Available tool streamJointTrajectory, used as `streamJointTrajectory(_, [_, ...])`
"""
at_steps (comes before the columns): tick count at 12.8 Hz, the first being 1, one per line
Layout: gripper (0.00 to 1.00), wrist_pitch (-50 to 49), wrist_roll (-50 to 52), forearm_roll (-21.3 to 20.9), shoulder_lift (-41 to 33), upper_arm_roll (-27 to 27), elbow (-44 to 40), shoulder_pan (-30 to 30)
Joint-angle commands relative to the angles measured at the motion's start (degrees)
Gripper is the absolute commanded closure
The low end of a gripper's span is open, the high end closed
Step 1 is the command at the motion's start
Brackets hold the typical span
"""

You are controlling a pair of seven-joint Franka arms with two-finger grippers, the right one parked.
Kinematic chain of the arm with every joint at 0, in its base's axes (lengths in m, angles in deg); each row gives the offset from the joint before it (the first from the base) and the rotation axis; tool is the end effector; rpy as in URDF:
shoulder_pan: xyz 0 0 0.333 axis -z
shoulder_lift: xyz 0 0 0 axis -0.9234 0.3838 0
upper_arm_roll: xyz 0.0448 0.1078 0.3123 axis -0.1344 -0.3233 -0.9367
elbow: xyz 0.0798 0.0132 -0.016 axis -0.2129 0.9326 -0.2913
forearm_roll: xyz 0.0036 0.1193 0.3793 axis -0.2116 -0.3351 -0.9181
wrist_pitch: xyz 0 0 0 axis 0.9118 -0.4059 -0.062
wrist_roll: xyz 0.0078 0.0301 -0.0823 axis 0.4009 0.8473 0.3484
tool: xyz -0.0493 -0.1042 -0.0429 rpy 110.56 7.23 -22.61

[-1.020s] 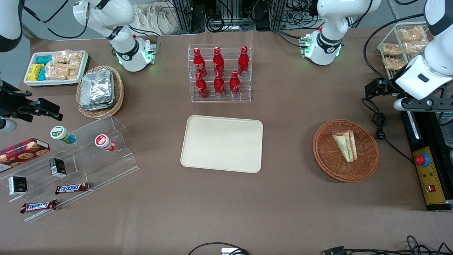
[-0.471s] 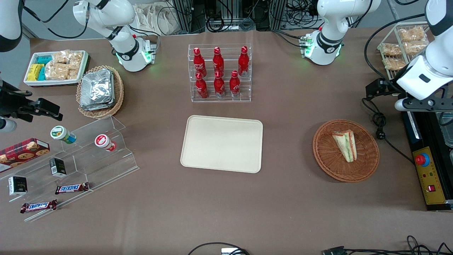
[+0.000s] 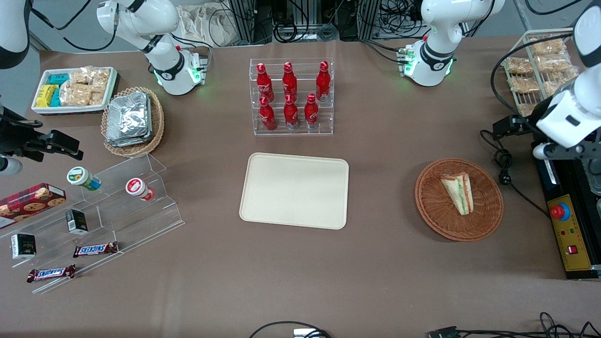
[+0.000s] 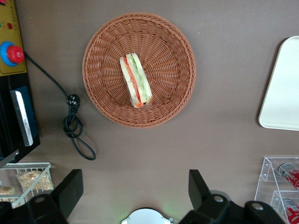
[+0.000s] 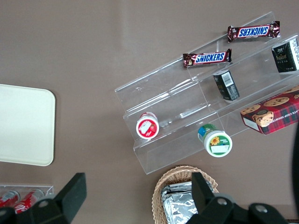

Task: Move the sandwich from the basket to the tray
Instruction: 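Lower the open left gripper over the wrapped sandwich in the basket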

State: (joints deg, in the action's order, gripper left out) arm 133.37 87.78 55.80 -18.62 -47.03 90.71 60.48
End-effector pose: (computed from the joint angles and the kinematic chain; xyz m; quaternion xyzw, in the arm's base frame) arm 0.5537 -0.0202 0.5602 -0.9960 0.0058 0.0893 0.0050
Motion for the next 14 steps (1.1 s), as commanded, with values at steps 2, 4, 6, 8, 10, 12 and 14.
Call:
streamJointTrajectory(2, [0.00,2.9,0.5,-0.2,5.8,0.2,0.4,-0.5])
streamJointTrajectory(4, [0.00,4.5,0.7,-0.4,8.6,-1.9,0.9,-0.4])
streamJointTrajectory(6, [0.00,8.0,0.8,-0.4,11.2,-2.1,2.8,-0.4])
streamJointTrajectory(8, [0.00,14.6,0.9,-0.2,12.9,-2.5,7.3,-0.5])
streamJointTrajectory(10, [0.00,21.0,1.1,0.0,13.9,-3.1,11.7,-0.5])
streamJointTrajectory(12, [0.00,23.1,1.3,1.3,17.7,-3.6,11.8,-0.5])
streamJointTrajectory(14, [0.00,25.4,1.3,3.4,20.8,-5.0,11.8,-0.5])
